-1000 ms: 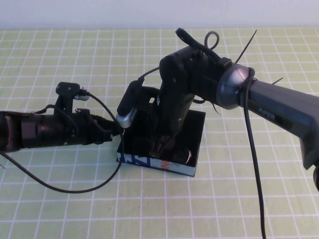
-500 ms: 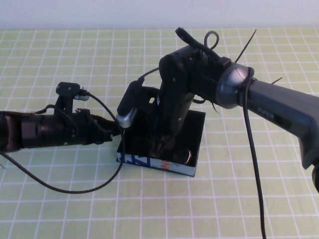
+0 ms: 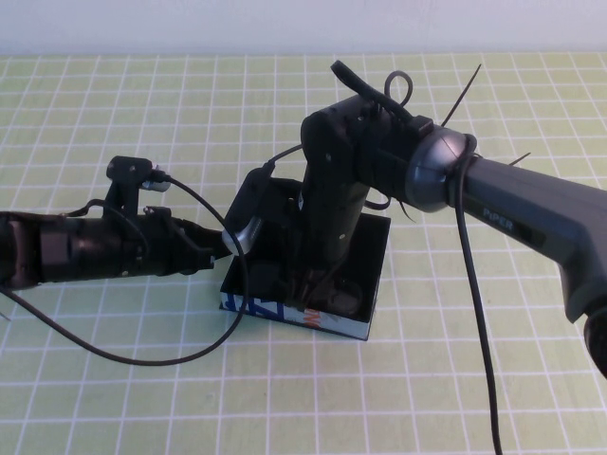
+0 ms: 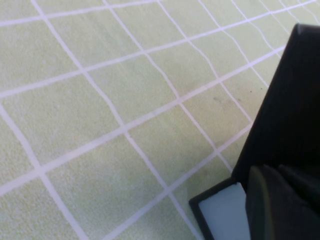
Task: Take glasses out of glasses case
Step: Pick up the glasses from the glasses case
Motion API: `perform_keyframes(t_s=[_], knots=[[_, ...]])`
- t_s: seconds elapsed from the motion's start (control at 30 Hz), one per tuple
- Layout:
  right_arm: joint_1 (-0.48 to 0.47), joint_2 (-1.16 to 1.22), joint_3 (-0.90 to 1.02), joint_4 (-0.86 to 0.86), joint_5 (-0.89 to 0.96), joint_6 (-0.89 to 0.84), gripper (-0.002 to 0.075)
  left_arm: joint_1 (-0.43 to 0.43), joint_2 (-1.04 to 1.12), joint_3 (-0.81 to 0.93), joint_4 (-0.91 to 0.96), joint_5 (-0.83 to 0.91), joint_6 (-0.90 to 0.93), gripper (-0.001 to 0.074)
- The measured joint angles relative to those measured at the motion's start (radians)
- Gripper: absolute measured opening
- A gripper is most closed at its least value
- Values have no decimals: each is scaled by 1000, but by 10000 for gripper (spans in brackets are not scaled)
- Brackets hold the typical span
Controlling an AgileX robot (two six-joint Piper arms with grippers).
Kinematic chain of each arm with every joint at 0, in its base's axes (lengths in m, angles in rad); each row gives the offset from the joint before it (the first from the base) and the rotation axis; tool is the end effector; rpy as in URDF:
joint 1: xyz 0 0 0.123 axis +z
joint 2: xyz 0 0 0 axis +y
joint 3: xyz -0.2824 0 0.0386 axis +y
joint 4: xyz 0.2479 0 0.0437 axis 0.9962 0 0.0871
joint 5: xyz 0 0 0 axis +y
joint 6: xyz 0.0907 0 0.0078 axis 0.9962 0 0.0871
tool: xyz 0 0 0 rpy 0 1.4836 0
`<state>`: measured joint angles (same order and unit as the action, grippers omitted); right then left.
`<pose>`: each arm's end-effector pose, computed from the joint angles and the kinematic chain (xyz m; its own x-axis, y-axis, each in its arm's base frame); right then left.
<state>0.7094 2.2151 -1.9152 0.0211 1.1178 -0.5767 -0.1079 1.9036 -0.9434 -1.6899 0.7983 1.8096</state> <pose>0.3568 0.3086 0.2057 -0.2695 -0.9397 -0.2107 -0.9482 0.2972 -0.1124 0.3444 -0.1025 0.1556 -0.6364 0.1177 -0.7623 0.6376 0.6365 -0.4341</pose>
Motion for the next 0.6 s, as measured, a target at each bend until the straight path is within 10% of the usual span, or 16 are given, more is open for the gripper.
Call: perform_keyframes(t_s=[0.2, 0.6], knots=[[0, 0, 0, 0, -2, -2, 337, 0, 0, 0, 0, 0, 0, -4], [0, -4, 0, 4, 4, -2, 37, 0, 0, 0, 0, 0, 0, -4]])
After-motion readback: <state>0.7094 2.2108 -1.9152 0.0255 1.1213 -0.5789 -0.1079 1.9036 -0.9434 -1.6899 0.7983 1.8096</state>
